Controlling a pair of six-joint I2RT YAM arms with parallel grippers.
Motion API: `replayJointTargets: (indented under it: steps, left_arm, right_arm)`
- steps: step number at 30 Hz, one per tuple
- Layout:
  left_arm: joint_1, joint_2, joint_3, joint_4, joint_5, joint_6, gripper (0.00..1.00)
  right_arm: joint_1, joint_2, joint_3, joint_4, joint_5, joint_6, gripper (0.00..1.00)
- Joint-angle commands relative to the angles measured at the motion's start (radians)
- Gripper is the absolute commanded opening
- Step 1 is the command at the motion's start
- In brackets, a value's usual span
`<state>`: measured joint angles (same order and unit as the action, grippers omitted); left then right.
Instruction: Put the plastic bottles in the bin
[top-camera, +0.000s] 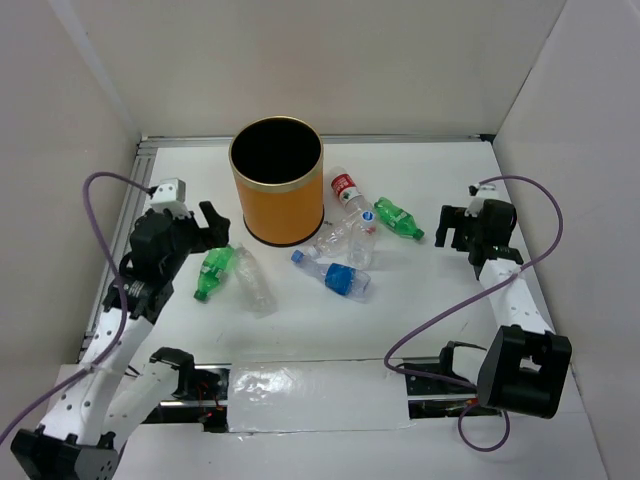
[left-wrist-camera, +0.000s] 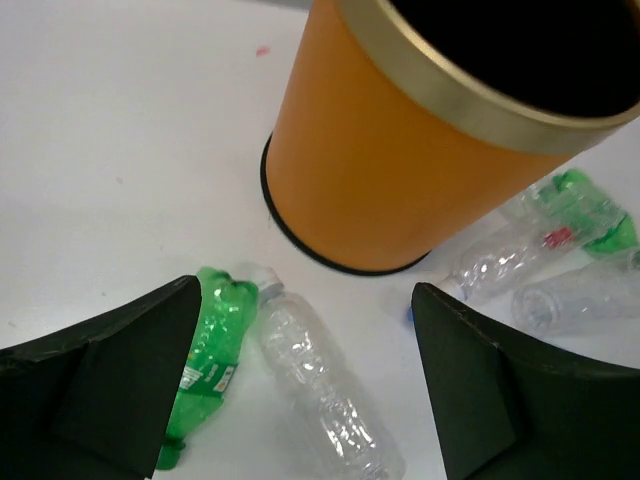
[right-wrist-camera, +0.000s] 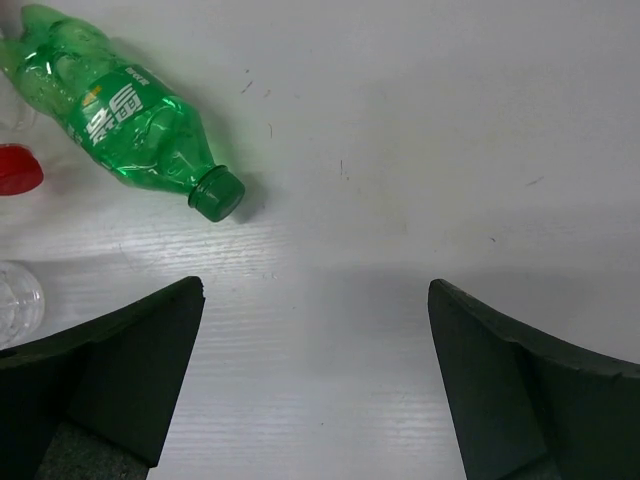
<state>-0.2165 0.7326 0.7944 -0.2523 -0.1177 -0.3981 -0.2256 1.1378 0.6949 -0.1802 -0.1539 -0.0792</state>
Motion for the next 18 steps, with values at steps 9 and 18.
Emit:
replayJointTargets:
  steps: [9, 18]
  left_arm:
    - [0.003, 0.232, 0.078, -0.127, 0.010, 0.053, 0.94]
    - [-0.006, 0.396, 0.097, -0.116, -0.028, 0.102, 0.90]
  right_arm:
    - [-0.055, 0.120, 0.118, -0.189, -0.173, -0.189, 1.00]
    - [-0.075, 0.140, 0.157, -0.189, -0.154, -0.211, 1.00]
